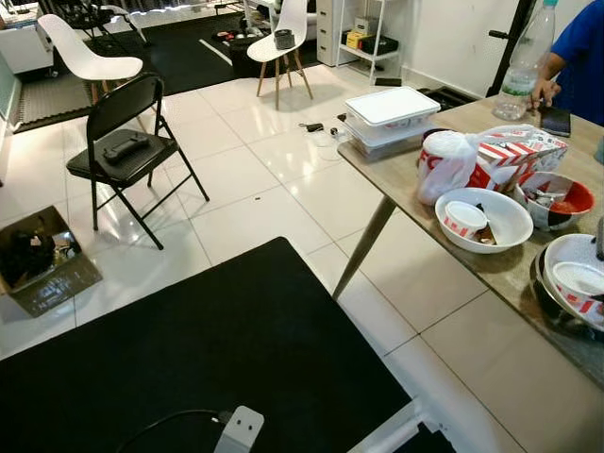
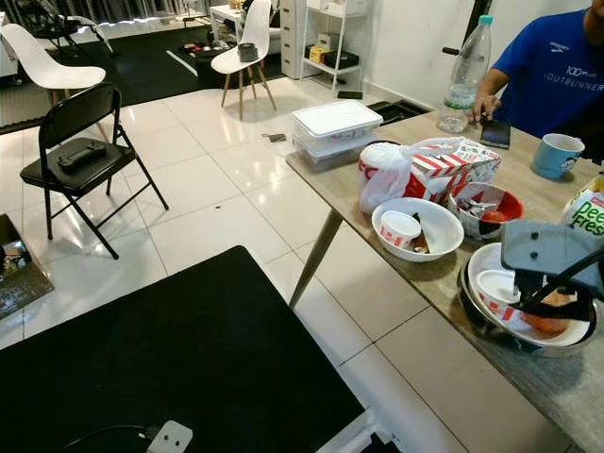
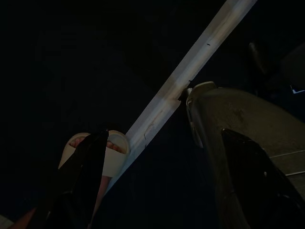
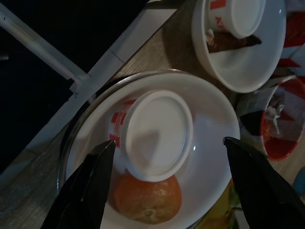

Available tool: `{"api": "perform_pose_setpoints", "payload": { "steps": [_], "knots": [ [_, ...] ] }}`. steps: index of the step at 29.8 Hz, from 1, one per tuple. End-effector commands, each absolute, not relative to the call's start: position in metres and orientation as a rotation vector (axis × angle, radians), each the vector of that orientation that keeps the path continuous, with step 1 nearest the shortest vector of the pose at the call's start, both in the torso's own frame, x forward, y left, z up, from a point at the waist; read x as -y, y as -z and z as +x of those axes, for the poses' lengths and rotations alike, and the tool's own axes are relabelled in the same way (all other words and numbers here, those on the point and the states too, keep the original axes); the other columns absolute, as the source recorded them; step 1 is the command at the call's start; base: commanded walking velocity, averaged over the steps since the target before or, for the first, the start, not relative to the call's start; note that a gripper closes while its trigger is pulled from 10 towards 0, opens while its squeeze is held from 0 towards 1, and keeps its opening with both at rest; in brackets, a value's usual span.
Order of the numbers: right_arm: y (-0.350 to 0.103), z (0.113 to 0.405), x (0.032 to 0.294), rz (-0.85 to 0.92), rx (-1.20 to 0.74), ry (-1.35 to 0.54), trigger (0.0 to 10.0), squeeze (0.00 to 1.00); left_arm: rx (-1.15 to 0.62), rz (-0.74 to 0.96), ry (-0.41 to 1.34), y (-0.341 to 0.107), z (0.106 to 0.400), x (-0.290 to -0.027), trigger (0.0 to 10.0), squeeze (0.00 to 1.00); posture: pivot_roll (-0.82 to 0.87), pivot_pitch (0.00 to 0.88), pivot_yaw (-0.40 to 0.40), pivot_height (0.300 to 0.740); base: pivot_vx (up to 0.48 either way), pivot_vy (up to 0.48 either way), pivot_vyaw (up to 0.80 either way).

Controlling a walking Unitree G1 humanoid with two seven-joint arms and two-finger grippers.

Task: Restocking fridge

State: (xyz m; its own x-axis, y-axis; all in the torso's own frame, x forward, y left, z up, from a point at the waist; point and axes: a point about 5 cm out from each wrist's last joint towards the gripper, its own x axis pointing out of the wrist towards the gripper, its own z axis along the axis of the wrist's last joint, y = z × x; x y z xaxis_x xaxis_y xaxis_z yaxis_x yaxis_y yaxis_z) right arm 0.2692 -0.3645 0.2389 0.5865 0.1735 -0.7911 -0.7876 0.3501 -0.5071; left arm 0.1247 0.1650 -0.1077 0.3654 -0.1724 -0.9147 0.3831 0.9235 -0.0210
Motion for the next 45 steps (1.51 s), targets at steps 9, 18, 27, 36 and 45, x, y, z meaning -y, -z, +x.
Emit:
{"api": "perform_pose_setpoints", "payload": {
  "steps": [9, 18, 27, 36, 45],
  "knots": [
    [-0.236, 0.268, 0.372, -1.059, -0.768, -0.677, 10.0, 0.0, -1.263, 0.184, 0.389, 0.117, 0.094, -0.163, 10.0, 0.0, -0.05, 0.0, -0.017, 0.74, 0.0, 0.0, 0.0],
    [-0.221, 0.269, 0.369, -1.063, -0.796, -0.672, 10.0, 0.0, -1.258, 0.182, 0.393, 0.116, 0.095, -0.162, 10.0, 0.0, -0.05, 0.0, -0.019, 0.74, 0.0, 0.0, 0.0],
    [-0.219, 0.274, 0.363, -1.069, -0.763, -0.696, 8.0, 0.0, -1.257, 0.183, 0.394, 0.116, 0.096, -0.163, 10.0, 0.0, -0.05, 0.0, -0.02, 0.74, 0.0, 0.0, 0.0],
    [-0.215, 0.275, 0.359, -1.082, -0.756, -0.702, 10.0, 0.0, -1.248, 0.17, 0.4, 0.116, 0.098, -0.16, 10.0, 0.0, -0.05, 0.0, -0.023, 0.74, 0.0, 0.0, 0.0],
    [-0.21, 0.277, 0.358, -1.087, -0.748, -0.693, 7.2, 0.0, -1.246, 0.168, 0.402, 0.115, 0.1, -0.159, 10.0, 0.0, -0.05, 0.0, -0.023, 0.74, 0.0, 0.0, 0.0]
  ]
}}
